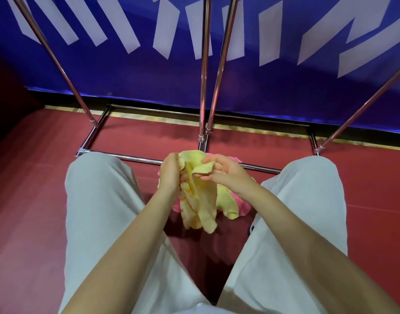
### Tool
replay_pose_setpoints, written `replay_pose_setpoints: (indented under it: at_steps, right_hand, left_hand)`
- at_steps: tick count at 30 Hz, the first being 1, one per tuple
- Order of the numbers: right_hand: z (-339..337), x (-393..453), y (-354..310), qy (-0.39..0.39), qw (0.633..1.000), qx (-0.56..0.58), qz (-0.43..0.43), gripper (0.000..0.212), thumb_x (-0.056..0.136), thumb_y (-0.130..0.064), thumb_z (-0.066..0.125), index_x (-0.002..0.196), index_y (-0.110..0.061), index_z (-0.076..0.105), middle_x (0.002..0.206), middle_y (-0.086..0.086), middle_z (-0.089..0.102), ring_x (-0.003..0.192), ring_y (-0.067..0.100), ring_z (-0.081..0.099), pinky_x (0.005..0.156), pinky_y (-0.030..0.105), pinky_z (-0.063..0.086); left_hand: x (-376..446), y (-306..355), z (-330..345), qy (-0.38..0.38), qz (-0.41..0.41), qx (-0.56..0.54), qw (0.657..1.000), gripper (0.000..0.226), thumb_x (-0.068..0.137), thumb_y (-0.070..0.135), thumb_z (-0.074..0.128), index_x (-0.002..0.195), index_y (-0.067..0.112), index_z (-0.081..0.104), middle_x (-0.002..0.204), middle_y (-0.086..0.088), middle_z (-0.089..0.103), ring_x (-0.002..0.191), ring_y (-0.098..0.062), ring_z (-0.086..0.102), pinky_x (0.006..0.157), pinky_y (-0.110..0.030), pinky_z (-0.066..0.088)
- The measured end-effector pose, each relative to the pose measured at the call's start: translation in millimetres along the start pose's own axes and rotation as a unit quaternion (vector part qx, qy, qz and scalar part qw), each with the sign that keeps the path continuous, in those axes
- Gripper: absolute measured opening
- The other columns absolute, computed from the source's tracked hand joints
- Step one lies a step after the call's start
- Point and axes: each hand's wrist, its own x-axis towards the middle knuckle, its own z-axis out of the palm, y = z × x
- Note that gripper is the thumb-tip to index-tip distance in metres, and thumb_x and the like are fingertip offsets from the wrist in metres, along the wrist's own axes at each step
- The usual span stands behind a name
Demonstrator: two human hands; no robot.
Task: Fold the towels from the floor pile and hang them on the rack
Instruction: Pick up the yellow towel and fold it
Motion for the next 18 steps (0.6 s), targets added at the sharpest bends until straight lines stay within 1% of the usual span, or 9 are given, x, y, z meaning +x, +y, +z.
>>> replay_pose_setpoints:
  at_steps: [4, 6, 8, 10, 12, 13, 15, 17, 18]
  right_hand:
    - [2.0, 4.9, 1.2, 0.02, 0.999, -0.023, -0.016, 0.022, 0.091, 0.013, 0.048, 0.104, -0.003, 0.055, 0.091, 0.007, 0.065, 0.079, 0.006, 0.069, 0.076, 0.019, 0.055]
    - [1.7, 7.1, 0.5, 0.061, 0.997, -0.038, -0.038, 0.019, 0.095, 0.009, 0.044, 0.094, -0.007, 0.055, 0.085, 0.008, 0.064, 0.069, 0.006, 0.069, 0.067, 0.019, 0.056]
    - [0.4, 8.3, 0.3, 0.092, 0.992, -0.071, -0.054, 0.024, 0.095, 0.007, 0.045, 0.088, -0.013, 0.057, 0.077, 0.008, 0.065, 0.061, 0.007, 0.066, 0.058, 0.02, 0.054]
    - [-2.0, 9.1, 2.4, 0.119, 0.983, -0.116, -0.075, 0.03, 0.092, 0.005, 0.049, 0.083, -0.021, 0.061, 0.069, 0.002, 0.065, 0.056, 0.008, 0.061, 0.053, 0.02, 0.049]
    - [-4.6, 9.2, 4.0, 0.156, 0.973, -0.141, -0.094, 0.033, 0.09, 0.002, 0.056, 0.079, -0.029, 0.064, 0.062, -0.007, 0.063, 0.056, 0.005, 0.056, 0.056, 0.018, 0.044]
    - [-5.7, 9.3, 5.0, 0.177, 0.966, -0.156, -0.108, 0.033, 0.088, 0.0, 0.059, 0.079, -0.031, 0.066, 0.061, -0.01, 0.062, 0.058, 0.002, 0.054, 0.06, 0.017, 0.042]
    - [-8.3, 9.9, 7.8, 0.22, 0.936, -0.225, -0.159, 0.025, 0.085, -0.005, 0.064, 0.083, -0.029, 0.072, 0.067, -0.017, 0.058, 0.066, -0.001, 0.052, 0.066, 0.014, 0.037]
    - [-11.5, 11.8, 11.2, 0.254, 0.894, -0.299, -0.217, 0.016, 0.082, -0.01, 0.068, 0.088, -0.022, 0.076, 0.079, -0.017, 0.055, 0.08, -0.002, 0.049, 0.074, 0.012, 0.036]
    - [-12.8, 12.7, 12.5, 0.262, 0.885, -0.31, -0.227, 0.015, 0.081, -0.011, 0.068, 0.089, -0.021, 0.077, 0.087, -0.015, 0.057, 0.088, -0.001, 0.049, 0.081, 0.01, 0.036]
  left_hand:
    - [-2.4, 12.2, 5.1, 0.003, -0.008, -0.096, 0.995, 0.023, 0.088, 0.014, 0.035, 0.087, 0.017, 0.058, 0.056, 0.002, 0.041, 0.036, -0.009, 0.034, 0.037, -0.015, 0.029]
    - [-2.0, 18.4, 9.6, 0.011, -0.018, -0.049, 0.999, 0.032, 0.089, 0.007, 0.033, 0.1, 0.02, 0.06, 0.05, 0.003, 0.038, 0.033, -0.009, 0.032, 0.036, -0.014, 0.026]
    - [-1.3, 18.2, 11.8, 0.006, 0.017, 0.004, 1.0, 0.039, 0.089, 0.0, 0.035, 0.106, 0.018, 0.064, 0.046, 0.004, 0.035, 0.033, -0.008, 0.031, 0.035, -0.015, 0.025]
    - [-5.3, 13.2, 9.1, -0.012, 0.091, 0.038, 0.995, 0.031, 0.091, 0.003, 0.043, 0.103, 0.014, 0.068, 0.057, 0.002, 0.045, 0.044, -0.007, 0.042, 0.044, -0.019, 0.036]
    - [-9.0, 8.9, 3.5, -0.029, 0.143, 0.086, 0.986, 0.022, 0.096, 0.014, 0.049, 0.099, 0.018, 0.071, 0.068, 0.003, 0.055, 0.059, -0.005, 0.051, 0.057, -0.018, 0.044]
    - [-8.3, 8.1, 2.2, -0.038, 0.159, 0.098, 0.982, 0.021, 0.098, 0.019, 0.051, 0.095, 0.018, 0.071, 0.07, 0.004, 0.058, 0.061, -0.003, 0.053, 0.059, -0.016, 0.044]
    - [-6.0, 6.6, -0.4, -0.044, 0.194, 0.12, 0.973, 0.028, 0.098, 0.026, 0.054, 0.077, 0.013, 0.067, 0.071, 0.002, 0.059, 0.063, -0.005, 0.051, 0.061, -0.019, 0.042]
    - [-5.9, 5.7, -1.5, -0.036, 0.214, 0.143, 0.965, 0.039, 0.097, 0.028, 0.056, 0.072, -0.001, 0.061, 0.067, -0.001, 0.053, 0.063, -0.007, 0.045, 0.06, -0.026, 0.038]
    - [-6.8, 5.2, -2.3, -0.03, 0.221, 0.147, 0.964, 0.041, 0.096, 0.027, 0.057, 0.071, -0.005, 0.058, 0.063, 0.0, 0.049, 0.059, -0.006, 0.042, 0.058, -0.025, 0.036]
